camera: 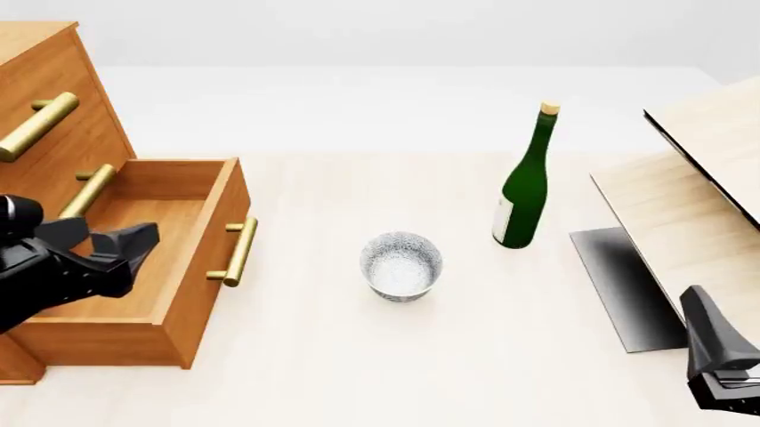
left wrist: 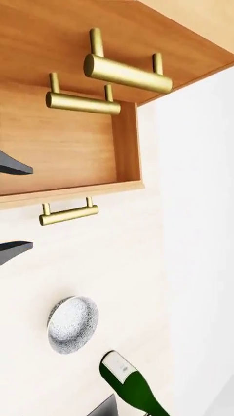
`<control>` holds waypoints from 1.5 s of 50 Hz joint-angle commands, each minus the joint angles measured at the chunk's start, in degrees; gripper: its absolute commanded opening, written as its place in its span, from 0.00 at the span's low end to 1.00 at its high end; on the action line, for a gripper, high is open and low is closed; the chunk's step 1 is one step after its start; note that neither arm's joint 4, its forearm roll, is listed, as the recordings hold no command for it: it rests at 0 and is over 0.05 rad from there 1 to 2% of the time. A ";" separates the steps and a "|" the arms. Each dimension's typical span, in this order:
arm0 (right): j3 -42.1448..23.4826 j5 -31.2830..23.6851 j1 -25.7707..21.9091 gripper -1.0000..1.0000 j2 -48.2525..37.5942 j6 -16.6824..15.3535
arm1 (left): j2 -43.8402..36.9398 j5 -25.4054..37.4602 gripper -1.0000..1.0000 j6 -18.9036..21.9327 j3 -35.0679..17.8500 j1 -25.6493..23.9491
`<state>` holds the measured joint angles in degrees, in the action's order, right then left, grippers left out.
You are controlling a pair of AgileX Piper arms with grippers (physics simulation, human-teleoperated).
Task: Put the bowl in the bottom drawer of the cabinet and close it.
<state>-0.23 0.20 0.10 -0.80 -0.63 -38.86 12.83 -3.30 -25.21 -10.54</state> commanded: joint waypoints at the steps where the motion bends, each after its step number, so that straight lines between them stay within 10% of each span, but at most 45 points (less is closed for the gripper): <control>1: 0.00 0.00 0.01 1.00 -0.01 0.00 | -3.32 -2.01 1.00 -0.33 0.15 -0.56; 75: 0.00 0.00 0.00 1.00 -0.01 0.00 | -19.31 -12.86 1.00 -0.30 4.98 -1.95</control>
<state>-0.23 0.20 0.10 -0.80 -0.63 -57.16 0.53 -3.08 -20.64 -11.92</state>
